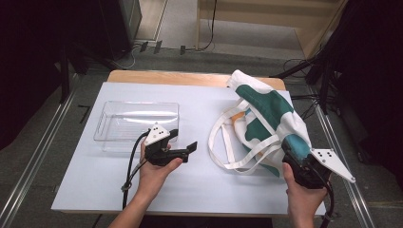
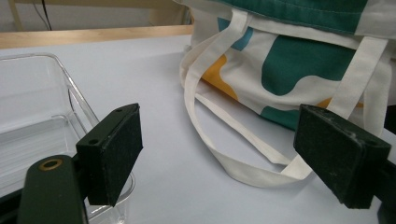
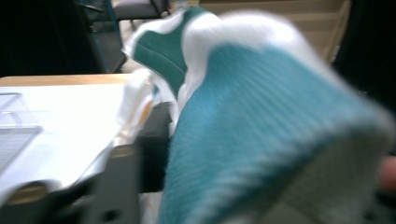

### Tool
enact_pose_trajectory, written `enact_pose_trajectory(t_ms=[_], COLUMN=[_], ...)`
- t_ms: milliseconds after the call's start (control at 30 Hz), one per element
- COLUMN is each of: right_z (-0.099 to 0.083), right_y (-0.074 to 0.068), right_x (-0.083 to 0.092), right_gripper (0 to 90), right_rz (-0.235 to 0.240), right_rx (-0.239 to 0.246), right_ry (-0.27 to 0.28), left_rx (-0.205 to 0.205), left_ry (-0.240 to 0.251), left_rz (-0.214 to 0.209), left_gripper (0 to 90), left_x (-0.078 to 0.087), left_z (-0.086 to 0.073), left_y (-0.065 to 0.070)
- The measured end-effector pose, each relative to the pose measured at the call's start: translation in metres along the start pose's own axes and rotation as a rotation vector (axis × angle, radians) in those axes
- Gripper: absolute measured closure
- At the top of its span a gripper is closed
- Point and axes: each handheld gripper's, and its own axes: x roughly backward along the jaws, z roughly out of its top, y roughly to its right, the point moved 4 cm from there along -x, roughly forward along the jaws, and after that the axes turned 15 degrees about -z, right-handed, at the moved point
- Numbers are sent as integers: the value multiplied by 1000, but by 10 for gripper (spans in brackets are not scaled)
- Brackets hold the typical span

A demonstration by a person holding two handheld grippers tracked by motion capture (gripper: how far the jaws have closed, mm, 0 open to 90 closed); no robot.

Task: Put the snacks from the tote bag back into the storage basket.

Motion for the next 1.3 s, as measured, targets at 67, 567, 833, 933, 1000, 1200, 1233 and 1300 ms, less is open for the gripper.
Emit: enact_pose_trajectory(t_ms=[67, 567, 833, 933, 1000, 1200, 1233, 1300], right_z=[-7, -51, -59, -58, -56, -57, -57, -56], right_y=[2, -32, -43, -40, -37, -24, -22, -21], right_x=[-5, -33, -25, -20, -11, -5, -5, -5], right_gripper=[750, 846, 840, 841, 841, 840, 840, 840], right_rz=[-22, 232, 253, 281, 289, 290, 293, 293], right_rx=[-13, 0, 38, 35, 46, 45, 43, 41], right_ry=[10, -61, -31, -23, -1, 2, 0, 3], left_rx=[-2, -13, -49, -70, -73, -83, -83, -93], left_ry=[-3, -24, -27, -29, -39, -68, -78, -96], left_rz=[-1, -21, -46, -32, 5, 82, 91, 103], left_gripper=[161, 213, 299, 313, 314, 303, 299, 297], left_x=[-1, -10, -30, -38, -52, -89, -97, -113], left_z=[0, -4, 2, 6, 10, 21, 23, 25], left_y=[0, 6, 14, 16, 12, 3, 2, 0])
